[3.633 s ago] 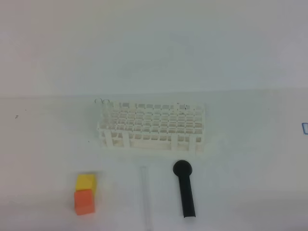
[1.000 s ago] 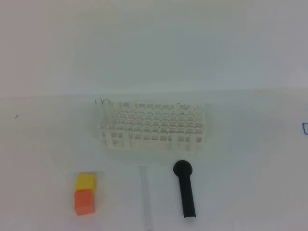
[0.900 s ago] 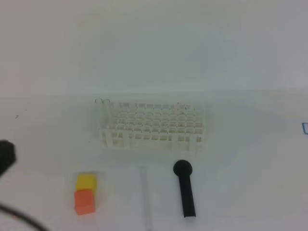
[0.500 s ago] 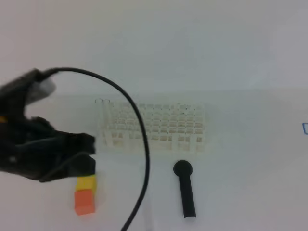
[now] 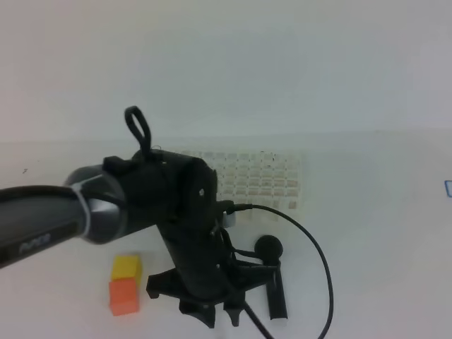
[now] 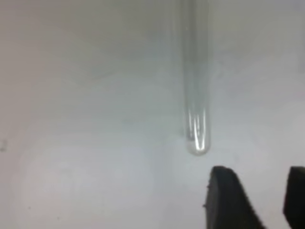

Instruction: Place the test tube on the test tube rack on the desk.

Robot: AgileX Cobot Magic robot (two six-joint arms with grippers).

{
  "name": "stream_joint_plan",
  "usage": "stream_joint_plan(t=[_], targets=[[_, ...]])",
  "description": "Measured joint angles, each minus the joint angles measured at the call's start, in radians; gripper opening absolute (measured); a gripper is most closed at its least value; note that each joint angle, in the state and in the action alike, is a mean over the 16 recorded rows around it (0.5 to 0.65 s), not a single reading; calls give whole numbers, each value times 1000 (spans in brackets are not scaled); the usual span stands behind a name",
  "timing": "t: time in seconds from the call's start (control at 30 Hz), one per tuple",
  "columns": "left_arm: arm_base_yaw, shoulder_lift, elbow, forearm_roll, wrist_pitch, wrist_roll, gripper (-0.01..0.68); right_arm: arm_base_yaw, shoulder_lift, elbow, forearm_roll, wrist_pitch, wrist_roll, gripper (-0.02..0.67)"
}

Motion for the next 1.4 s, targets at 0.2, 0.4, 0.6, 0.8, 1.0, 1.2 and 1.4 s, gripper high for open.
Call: stream_joint_plan(t=[0.2, 0.4, 0.6, 0.8, 1.0, 1.2, 1.4], targets=[[-22, 94, -63, 52, 42, -96, 400, 31, -54, 0, -138, 7, 99, -1], [-24, 130, -80, 100, 40, -168, 508, 69, -88, 0, -263, 22, 201, -1], [-24, 162, -80, 126, 32, -184, 509, 101, -94, 0, -331, 26, 254, -1], [-24, 198, -80, 120, 21, -163, 460, 121, -95, 0, -355, 27, 265, -1], [-24, 220, -80, 102, 18, -138, 367, 125, -104, 0, -365, 27, 268, -1], [-24, 229, -80, 100, 22, -107, 240, 126, -122, 0, -373, 27, 269, -1], [-24, 229, -80, 124, 27, -67, 152, 126, -139, 0, -379, 35, 274, -1]])
